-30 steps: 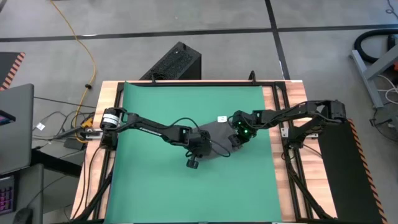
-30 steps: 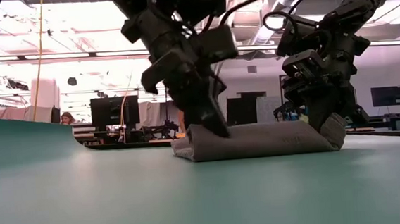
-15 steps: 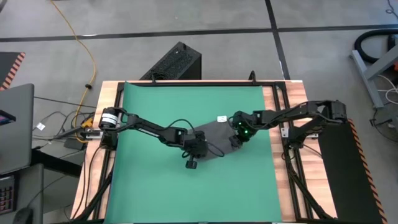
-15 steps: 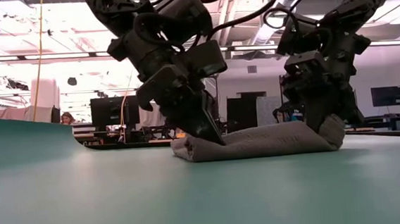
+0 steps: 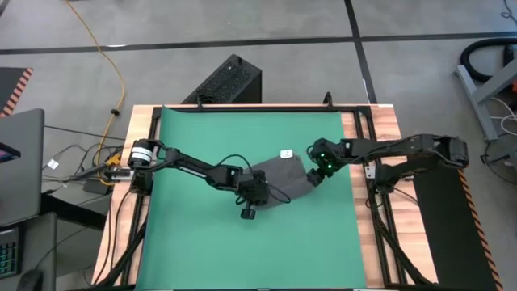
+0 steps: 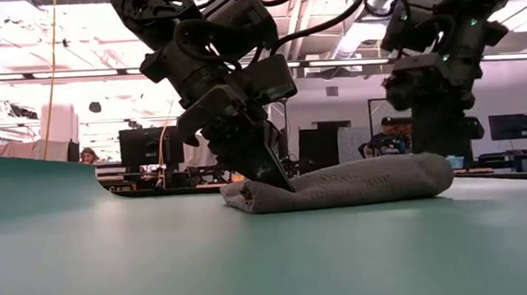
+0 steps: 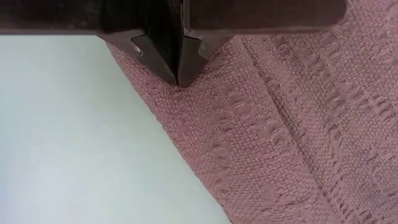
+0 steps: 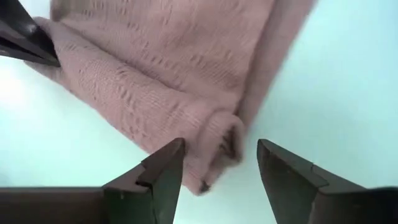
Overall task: Roll towel
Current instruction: Roll the gray towel
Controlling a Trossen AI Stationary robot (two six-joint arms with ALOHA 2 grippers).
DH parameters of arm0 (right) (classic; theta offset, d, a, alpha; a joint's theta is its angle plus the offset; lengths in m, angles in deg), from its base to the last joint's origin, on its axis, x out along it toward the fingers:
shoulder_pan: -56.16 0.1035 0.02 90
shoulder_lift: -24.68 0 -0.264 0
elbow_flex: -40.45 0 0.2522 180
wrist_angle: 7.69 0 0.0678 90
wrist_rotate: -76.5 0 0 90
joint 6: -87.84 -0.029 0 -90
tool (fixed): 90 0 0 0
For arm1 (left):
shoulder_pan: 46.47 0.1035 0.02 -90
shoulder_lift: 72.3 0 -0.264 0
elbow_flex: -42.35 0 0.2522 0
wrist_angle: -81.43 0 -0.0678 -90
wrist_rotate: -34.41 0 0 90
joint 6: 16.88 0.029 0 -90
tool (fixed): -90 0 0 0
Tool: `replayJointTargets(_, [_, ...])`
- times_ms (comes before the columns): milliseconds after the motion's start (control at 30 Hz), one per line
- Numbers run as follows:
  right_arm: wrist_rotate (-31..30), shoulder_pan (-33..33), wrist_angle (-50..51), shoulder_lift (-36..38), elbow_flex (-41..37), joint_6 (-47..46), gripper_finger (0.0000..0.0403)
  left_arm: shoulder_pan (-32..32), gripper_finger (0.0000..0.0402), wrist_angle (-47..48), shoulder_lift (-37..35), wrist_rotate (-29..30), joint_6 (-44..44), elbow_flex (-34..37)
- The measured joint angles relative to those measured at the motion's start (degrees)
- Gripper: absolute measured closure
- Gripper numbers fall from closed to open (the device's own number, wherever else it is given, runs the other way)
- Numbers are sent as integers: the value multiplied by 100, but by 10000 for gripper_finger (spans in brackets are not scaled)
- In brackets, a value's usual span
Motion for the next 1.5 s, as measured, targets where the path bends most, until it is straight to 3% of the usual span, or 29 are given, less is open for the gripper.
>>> replayJointTargets(200, [-158, 218, -340, 870, -2, 449, 221, 0, 401, -2, 8, -4, -87, 3])
replayJointTargets(300, [-378, 470, -465, 994, 0, 362, 272, -2, 401, -2, 11, -11, -113, 3])
replayJointTargets(500, [-425, 900, -819, 471, -2, 670, 387, 2, 401, -4, 13, -55, -127, 7])
replayJointTargets(1167, [-405, 604, -1421, -1364, 28, 1171, 395, 11, 401, 159, 13, -233, -63, 7])
replayJointTargets(1367, [-272, 975, -1583, -1709, 33, 350, 395, -62, 401, 634, -3, -255, 168, -9])
replayJointTargets(1500, [-442, 1348, -1624, -1816, 29, -319, 395, -127, 401, 764, -15, 76, 168, -16])
